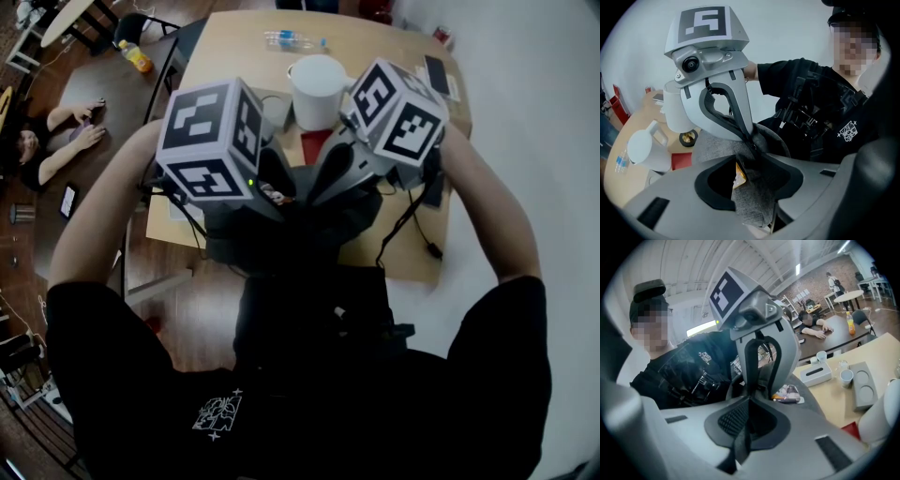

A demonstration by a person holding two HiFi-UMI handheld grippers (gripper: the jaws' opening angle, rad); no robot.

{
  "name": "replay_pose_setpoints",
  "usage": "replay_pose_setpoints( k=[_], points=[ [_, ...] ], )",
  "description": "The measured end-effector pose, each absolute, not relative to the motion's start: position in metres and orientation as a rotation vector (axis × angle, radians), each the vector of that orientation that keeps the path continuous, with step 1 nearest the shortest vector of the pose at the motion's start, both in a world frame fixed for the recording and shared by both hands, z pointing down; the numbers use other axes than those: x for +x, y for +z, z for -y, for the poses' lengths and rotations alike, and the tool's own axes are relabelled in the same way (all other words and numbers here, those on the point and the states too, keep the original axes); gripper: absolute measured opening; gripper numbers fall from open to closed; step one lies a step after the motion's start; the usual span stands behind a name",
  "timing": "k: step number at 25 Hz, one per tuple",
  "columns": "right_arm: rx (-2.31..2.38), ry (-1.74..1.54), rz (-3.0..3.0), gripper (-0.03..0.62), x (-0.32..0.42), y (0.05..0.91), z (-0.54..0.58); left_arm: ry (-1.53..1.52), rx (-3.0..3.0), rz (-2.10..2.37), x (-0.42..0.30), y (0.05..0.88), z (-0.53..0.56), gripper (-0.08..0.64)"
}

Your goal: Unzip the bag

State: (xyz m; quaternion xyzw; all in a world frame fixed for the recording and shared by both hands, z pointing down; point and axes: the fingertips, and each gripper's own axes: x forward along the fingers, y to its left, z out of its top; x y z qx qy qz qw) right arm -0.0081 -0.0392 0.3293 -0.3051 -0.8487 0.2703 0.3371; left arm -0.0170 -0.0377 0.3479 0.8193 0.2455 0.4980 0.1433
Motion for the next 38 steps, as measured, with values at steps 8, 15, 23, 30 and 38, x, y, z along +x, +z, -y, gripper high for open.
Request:
replay_pose_setpoints(
  k=[8, 15, 23, 30, 38],
  points=[
    [-0.805, 0.703, 2.204, 0.015, -0.009, 0.330, 0.037, 1.379, 2.318, -0.753, -0.018, 0.351, 0.033, 0.158],
    [-0.808, 0.700, 2.200, 0.015, -0.008, 0.330, 0.037, 1.371, 2.362, -0.793, -0.019, 0.346, 0.028, 0.094],
    [-0.788, 0.678, 2.224, 0.015, -0.007, 0.329, 0.040, 1.308, 2.507, -0.724, -0.028, 0.319, 0.028, 0.018],
    [-0.773, 0.655, 2.221, 0.015, -0.007, 0.326, 0.041, 1.410, 2.469, -0.738, -0.043, 0.321, 0.004, 0.040],
    [-0.738, 0.612, 2.236, 0.014, -0.007, 0.323, 0.043, 1.653, 2.481, -0.641, -0.051, 0.341, 0.011, 0.043]
  ],
)
